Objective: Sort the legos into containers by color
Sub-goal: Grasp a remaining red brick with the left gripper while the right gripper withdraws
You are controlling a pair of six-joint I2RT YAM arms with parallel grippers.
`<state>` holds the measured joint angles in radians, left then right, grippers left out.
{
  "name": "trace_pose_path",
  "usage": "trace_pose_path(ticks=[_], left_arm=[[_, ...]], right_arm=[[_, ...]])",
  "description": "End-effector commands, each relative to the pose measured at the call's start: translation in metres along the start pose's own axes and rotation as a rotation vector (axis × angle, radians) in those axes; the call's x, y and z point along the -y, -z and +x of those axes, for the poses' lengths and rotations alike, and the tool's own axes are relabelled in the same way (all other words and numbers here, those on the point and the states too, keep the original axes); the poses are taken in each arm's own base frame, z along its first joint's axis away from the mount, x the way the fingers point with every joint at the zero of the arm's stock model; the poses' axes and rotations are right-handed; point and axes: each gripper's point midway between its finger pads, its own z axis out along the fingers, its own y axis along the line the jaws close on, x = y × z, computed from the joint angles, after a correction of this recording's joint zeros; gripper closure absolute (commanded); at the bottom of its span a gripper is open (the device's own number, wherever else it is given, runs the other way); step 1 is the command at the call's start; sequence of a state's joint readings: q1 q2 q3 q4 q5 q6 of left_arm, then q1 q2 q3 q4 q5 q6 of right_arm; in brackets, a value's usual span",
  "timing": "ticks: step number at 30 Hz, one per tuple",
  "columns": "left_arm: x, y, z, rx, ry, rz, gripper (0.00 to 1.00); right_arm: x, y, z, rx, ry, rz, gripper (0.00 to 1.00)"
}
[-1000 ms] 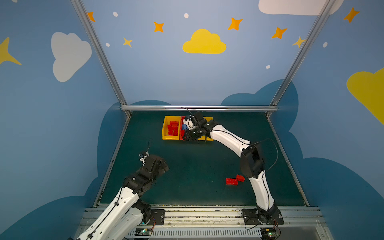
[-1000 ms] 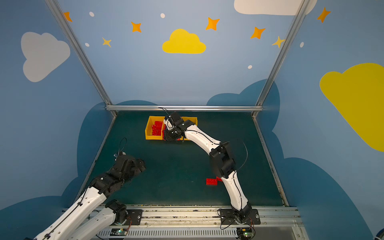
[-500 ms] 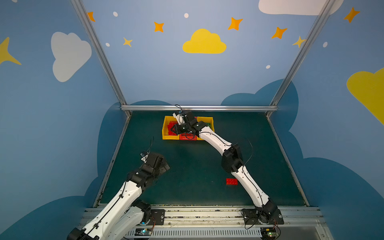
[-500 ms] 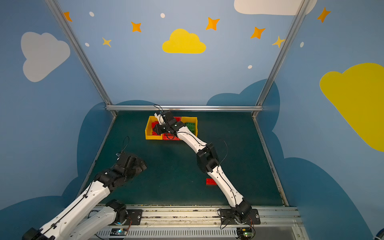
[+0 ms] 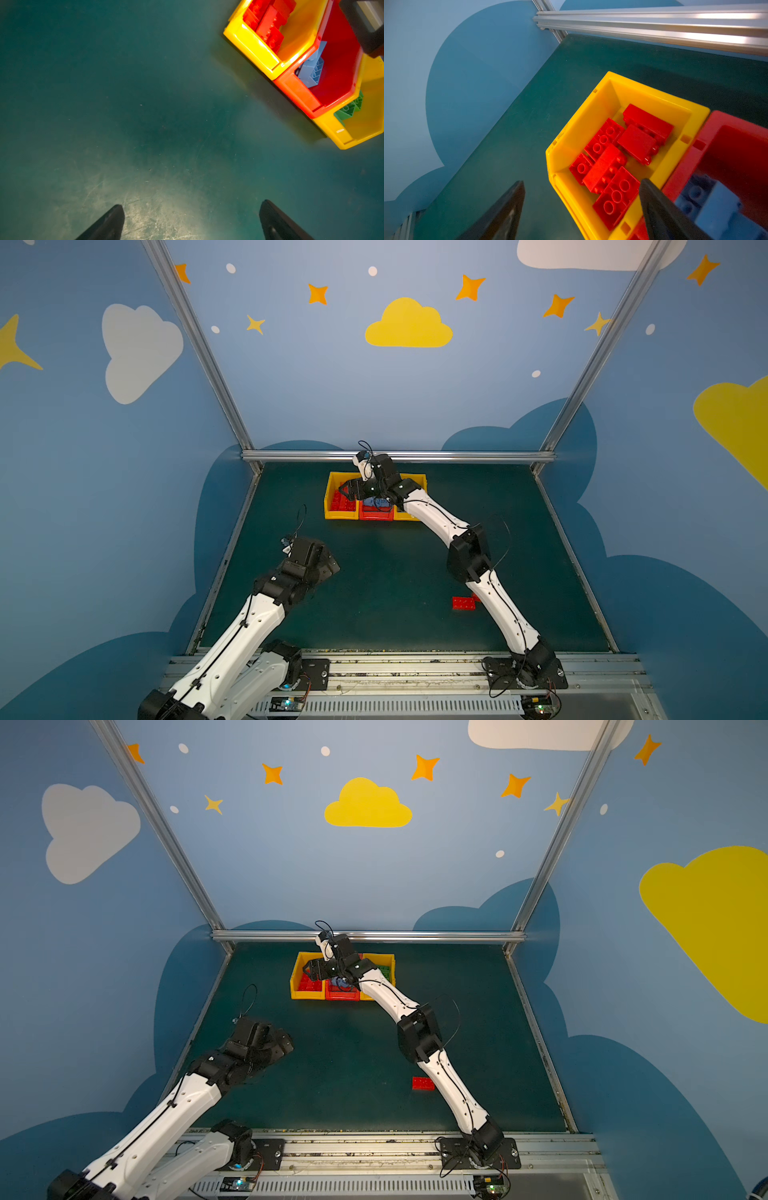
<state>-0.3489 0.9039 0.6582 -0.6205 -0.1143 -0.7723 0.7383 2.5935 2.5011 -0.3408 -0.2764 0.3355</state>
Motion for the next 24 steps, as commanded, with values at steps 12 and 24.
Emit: trace_pose_path(ticks=[12, 24], left_arm=[[0.092, 0.018, 0.033, -0.096, -0.226, 0.244, 0.00], [0.193, 0.011, 0.158, -0.265, -0.492, 0.319, 0.00]], right_arm=[[0.082, 0.264, 0.058, -0.059, -0.207, 0.574, 0.11], [0.142, 0.430, 0.189, -0.103, -0.495, 0.953, 0.05]])
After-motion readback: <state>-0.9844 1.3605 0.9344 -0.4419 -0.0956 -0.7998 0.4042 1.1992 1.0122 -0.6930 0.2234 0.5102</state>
